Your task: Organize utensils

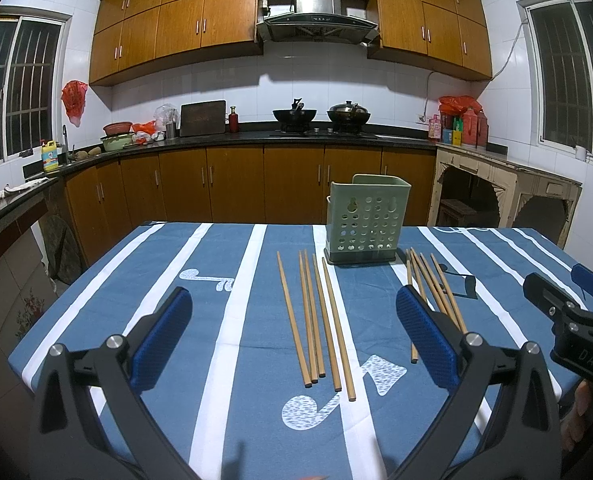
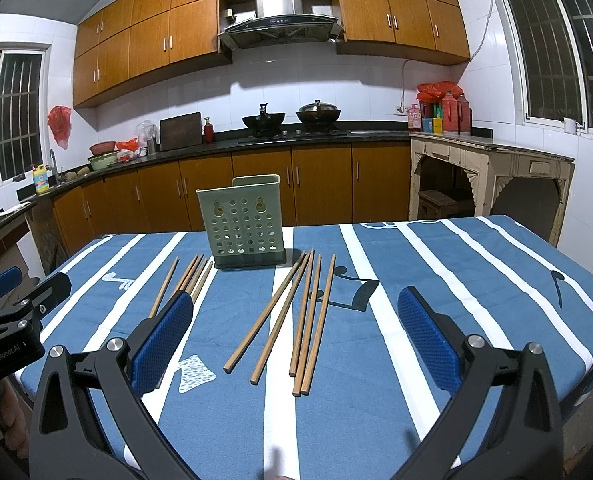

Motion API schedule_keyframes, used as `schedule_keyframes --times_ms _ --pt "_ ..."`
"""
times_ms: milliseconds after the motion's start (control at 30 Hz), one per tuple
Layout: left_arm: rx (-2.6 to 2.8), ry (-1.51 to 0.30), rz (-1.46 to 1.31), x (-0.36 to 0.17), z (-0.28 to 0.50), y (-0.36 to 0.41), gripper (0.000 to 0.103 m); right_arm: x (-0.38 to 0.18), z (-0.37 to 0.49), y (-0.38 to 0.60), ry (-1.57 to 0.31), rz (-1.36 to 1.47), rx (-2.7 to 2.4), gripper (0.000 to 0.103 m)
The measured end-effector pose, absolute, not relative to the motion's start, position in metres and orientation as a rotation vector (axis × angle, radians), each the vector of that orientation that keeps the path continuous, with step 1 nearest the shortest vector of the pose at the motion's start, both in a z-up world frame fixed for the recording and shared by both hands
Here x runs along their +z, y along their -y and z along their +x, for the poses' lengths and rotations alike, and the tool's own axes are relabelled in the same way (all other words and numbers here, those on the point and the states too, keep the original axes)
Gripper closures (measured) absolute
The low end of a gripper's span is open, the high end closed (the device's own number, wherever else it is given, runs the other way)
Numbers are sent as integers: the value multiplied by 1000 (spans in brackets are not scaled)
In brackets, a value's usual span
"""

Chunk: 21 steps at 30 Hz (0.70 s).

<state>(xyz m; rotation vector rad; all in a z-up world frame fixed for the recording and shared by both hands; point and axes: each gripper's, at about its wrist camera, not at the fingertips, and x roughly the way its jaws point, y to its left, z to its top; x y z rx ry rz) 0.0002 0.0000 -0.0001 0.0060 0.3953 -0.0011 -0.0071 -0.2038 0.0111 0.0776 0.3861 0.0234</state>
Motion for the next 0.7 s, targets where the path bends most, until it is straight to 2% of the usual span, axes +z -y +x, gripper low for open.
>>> schedule_keyframes --times_ms 700 --pt "-1 -396 6 0 0 0 4 11 -6 207 -388 81 24 2"
